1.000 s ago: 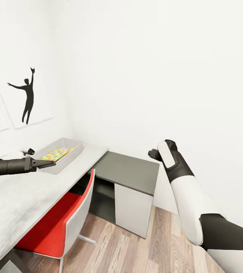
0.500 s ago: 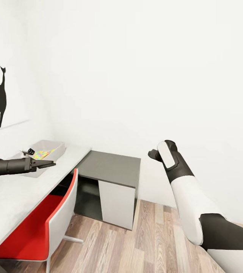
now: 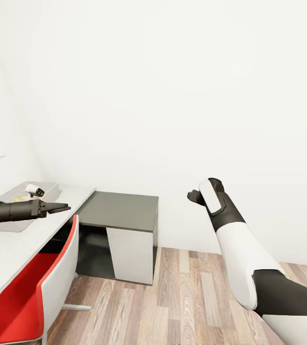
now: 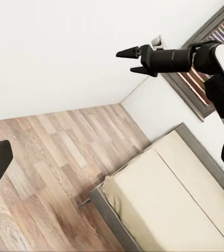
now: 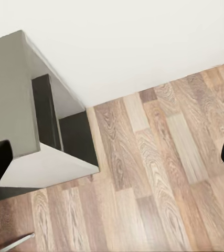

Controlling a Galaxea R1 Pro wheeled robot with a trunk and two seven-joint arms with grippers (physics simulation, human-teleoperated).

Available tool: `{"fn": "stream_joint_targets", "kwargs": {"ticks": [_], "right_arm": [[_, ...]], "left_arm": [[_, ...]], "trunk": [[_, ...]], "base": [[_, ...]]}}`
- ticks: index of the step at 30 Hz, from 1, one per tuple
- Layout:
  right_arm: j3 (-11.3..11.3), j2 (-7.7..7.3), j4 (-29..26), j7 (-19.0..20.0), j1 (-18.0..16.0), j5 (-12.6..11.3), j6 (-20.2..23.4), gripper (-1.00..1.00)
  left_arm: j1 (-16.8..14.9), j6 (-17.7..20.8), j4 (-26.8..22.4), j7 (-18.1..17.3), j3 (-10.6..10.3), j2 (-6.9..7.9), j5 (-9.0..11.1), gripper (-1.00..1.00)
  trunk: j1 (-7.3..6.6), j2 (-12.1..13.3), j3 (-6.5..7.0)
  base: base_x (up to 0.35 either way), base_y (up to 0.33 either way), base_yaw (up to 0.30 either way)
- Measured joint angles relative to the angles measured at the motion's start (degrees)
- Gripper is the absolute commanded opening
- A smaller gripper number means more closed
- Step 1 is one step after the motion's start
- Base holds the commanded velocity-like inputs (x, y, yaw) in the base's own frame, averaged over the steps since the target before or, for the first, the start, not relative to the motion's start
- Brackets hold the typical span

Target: Put all the toys in the child's room - the three board games (two on the bed and one on the table), the two jigsaw puzzles on the table, and the tennis ball on the table - inside the toy box on the table in the child's room.

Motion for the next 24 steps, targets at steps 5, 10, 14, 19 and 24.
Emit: {"fn": "stream_joint_targets", "kwargs": {"ticks": [5,10,14,19,24], "right_arm": [[-0.02,-0.15,1.81,0.01,0.00,-0.01,-1.67,1.00],[-0.01,0.04,3.39,0.03,0.00,-0.02,-2.54,1.00],[-0.01,0.21,3.93,0.05,0.00,-0.01,-2.70,1.00],[0.05,0.20,4.08,0.06,0.00,-0.01,-2.81,1.00],[0.07,0.23,4.27,0.08,0.14,0.07,-2.92,1.00]], "left_arm": [[0.00,-0.08,1.26,0.09,-0.01,-0.22,-0.12,1.00],[0.02,-1.66,1.90,0.54,-0.07,-0.32,-0.61,1.00],[0.02,-2.91,3.01,1.50,-0.11,-0.39,-1.10,1.00],[0.02,-3.29,4.63,3.22,-0.28,-0.63,-1.35,1.00],[0.00,-3.45,5.47,6.53,-0.33,-1.09,-1.51,1.00]], "trunk": [[-0.01,0.00,0.00],[-0.01,0.00,0.00],[-0.01,0.00,0.00],[-0.01,0.00,0.00],[-0.01,0.00,0.00]], "base": [[-0.062,0.000,-0.278],[-0.012,0.000,-0.278],[-0.003,0.000,-0.278],[-0.001,0.000,-0.278],[0.000,0.000,-0.278]]}}
